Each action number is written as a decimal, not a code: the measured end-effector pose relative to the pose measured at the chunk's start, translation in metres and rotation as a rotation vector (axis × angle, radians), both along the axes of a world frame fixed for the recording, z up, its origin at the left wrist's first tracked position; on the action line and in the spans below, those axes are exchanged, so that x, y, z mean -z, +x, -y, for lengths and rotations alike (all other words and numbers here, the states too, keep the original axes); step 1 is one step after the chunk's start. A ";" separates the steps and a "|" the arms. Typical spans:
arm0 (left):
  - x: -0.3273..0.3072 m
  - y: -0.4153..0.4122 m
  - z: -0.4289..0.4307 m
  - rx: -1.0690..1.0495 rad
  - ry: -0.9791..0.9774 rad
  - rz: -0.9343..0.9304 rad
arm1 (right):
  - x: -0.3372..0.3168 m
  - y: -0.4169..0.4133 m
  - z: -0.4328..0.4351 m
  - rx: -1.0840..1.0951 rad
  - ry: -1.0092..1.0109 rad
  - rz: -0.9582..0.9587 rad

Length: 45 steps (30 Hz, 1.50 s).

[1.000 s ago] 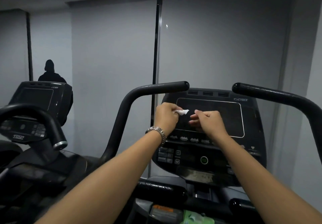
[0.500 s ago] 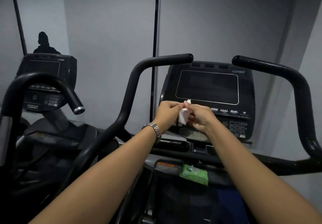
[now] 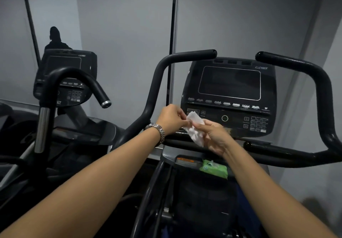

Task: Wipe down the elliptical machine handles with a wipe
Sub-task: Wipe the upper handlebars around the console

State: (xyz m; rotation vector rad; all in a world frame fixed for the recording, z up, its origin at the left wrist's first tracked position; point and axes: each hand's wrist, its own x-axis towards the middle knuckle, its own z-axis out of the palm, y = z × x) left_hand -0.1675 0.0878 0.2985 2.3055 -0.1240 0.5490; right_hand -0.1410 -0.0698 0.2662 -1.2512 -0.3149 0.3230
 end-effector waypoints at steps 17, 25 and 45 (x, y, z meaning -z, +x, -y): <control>0.030 -0.028 -0.101 -0.138 0.760 -0.194 | 0.024 0.032 -0.062 0.627 -0.774 1.132; 0.033 -0.027 -0.101 -0.161 0.763 -0.142 | 0.097 0.064 -0.122 0.378 -1.312 1.515; 0.031 -0.029 -0.101 -0.169 0.754 -0.123 | 0.076 0.062 -0.139 0.328 -1.339 1.283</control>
